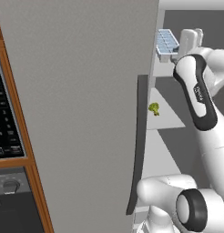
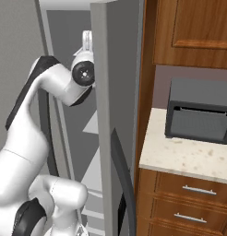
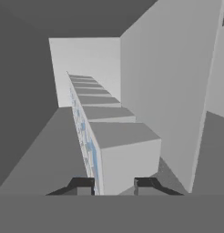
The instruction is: Open the freezer door, pick up the ice cube tray from the freezer, and place it on the dining counter.
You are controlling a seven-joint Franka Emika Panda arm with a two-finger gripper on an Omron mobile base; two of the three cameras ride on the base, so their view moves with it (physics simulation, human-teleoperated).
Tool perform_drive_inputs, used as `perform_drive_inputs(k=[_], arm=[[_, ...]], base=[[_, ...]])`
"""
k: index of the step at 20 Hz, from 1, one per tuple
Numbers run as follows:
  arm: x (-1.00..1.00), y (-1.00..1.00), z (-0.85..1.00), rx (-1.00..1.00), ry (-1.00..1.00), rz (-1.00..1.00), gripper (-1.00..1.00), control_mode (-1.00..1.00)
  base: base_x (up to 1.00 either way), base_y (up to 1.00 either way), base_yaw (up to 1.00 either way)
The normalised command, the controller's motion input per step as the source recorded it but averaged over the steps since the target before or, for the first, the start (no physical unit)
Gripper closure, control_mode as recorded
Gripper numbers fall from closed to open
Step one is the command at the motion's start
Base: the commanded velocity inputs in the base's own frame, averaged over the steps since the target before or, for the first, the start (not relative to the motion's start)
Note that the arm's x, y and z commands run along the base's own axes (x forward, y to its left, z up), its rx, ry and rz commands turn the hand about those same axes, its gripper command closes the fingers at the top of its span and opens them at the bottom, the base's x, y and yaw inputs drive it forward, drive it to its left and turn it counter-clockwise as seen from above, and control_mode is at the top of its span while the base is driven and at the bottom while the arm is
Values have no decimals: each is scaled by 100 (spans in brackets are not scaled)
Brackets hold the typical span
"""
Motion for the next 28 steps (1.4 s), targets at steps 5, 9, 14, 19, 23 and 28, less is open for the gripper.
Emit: perform_drive_inputs(k=[5,9,14,19,23,28], arm=[[-87,19,0,0,7,0,100,-100],[-93,15,0,0,9,0,100,-100],[-84,2,3,0,4,0,100,-100],[-88,0,0,0,0,0,100,-100],[-66,0,0,0,0,0,100,-100],[-31,7,0,0,0,0,100,-100]], base=[[0,0,0],[0,0,0],[0,0,0],[0,0,0],[0,0,0],[0,0,0]])
